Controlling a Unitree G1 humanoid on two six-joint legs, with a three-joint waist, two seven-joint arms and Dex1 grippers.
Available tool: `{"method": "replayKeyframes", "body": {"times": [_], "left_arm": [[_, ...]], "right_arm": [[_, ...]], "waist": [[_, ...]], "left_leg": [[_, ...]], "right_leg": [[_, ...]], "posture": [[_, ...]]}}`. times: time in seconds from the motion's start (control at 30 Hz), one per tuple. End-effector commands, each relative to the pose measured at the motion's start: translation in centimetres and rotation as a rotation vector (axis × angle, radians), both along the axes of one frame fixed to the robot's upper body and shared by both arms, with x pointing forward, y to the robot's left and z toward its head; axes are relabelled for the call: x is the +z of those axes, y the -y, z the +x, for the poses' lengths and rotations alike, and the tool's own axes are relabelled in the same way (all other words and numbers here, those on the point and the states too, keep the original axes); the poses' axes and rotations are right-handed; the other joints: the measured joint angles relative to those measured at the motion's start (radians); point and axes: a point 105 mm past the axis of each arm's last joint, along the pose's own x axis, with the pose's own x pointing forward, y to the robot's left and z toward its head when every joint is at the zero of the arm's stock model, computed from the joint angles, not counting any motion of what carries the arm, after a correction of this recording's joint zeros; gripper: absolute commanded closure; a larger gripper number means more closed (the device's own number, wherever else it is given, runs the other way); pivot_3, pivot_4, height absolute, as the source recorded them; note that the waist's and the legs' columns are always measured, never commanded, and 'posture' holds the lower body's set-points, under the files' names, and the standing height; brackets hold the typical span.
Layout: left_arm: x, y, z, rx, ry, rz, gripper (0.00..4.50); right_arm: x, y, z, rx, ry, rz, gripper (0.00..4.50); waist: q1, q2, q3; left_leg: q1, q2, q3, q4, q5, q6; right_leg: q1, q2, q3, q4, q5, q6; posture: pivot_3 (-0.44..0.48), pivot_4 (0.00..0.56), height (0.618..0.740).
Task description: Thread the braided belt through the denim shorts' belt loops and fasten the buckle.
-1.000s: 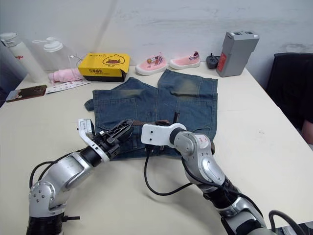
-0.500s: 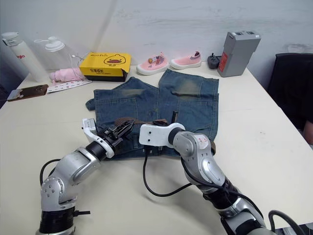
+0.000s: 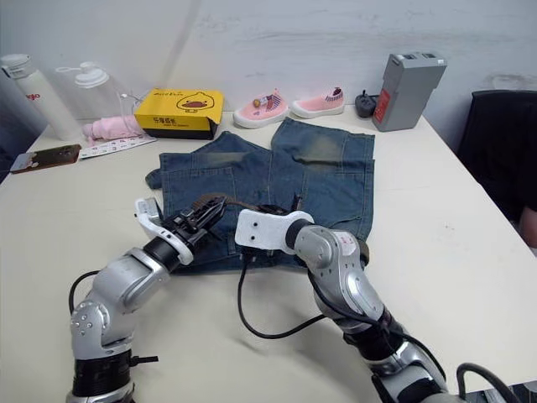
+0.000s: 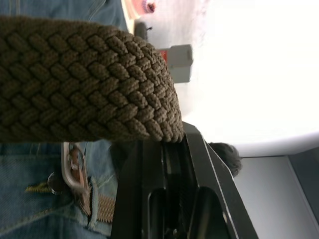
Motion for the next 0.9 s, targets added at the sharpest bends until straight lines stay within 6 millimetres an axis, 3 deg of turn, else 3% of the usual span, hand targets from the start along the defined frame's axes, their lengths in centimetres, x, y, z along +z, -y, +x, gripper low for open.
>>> {"method": "replayKeyframes", "body": {"times": [0.03, 0.1, 0.13, 0.17, 0.33, 0.47, 0.9], "left_arm": [[0.1, -3.1, -1.3, 0.047, 0.067, 0.053, 4.50], [-1.0, -5.2, -2.0, 0.071, 0.056, 0.096, 4.50], [-1.6, -5.9, -2.4, 0.073, 0.042, 0.116, 4.50], [-2.4, -6.5, -2.8, 0.069, 0.022, 0.138, 4.50], [-4.0, -8.1, -3.8, 0.054, -0.025, 0.175, 4.50], [-4.4, -7.9, -4.1, 0.025, -0.027, 0.183, 4.50], [-3.4, -9.5, -5.7, -0.044, 0.007, 0.406, 4.50]], "right_arm": [[1.3, 2.1, -0.9, 0.068, -0.090, 0.104, 1.75], [1.6, 3.3, -1.3, 0.097, -0.158, 0.176, 1.07], [1.7, 3.6, -1.6, 0.116, -0.198, 0.211, 0.41], [1.7, 3.9, -1.9, 0.134, -0.239, 0.241, 0.10], [2.0, 4.9, -2.5, 0.177, -0.377, 0.359, 0.04], [1.8, 5.4, -2.9, 0.191, -0.443, 0.386, 0.04], [1.4, 6.2, -2.9, 0.181, -0.494, 0.397, 0.04]], "waist": [[-0.001, 0.000, 0.000], [-0.002, 0.000, 0.001], [-0.002, 0.000, 0.001], [-0.002, 0.001, 0.002], [0.002, 0.003, 0.009], [0.009, 0.003, 0.009], [0.011, 0.008, 0.013]], "left_leg": [[0.000, 0.000, 0.000, 0.000, 0.000, 0.000], [0.000, 0.000, 0.000, 0.000, 0.000, 0.001], [0.000, 0.000, 0.000, -0.001, -0.001, 0.001], [0.000, 0.000, 0.000, -0.001, -0.001, 0.001], [-0.001, 0.001, -0.001, -0.002, -0.004, 0.007], [-0.001, 0.000, -0.002, -0.002, -0.004, 0.007], [-0.001, 0.004, -0.001, -0.004, -0.005, 0.006]], "right_leg": [[0.000, 0.000, 0.000, 0.000, 0.000, 0.000], [0.000, 0.000, 0.000, 0.000, 0.000, 0.000], [0.000, 0.000, 0.000, 0.000, 0.000, 0.000], [0.000, 0.000, 0.000, 0.000, 0.000, -0.001], [0.000, -0.001, -0.001, -0.007, -0.001, -0.002], [0.002, -0.002, -0.002, -0.010, -0.002, -0.003], [0.002, -0.004, -0.001, -0.017, -0.002, -0.004]], "posture": [[0.000, 0.150, 0.618], [0.000, 0.150, 0.618], [0.000, 0.150, 0.618], [0.000, 0.150, 0.618], [0.000, 0.150, 0.618], [0.000, 0.150, 0.618], [0.000, 0.150, 0.618]]}}
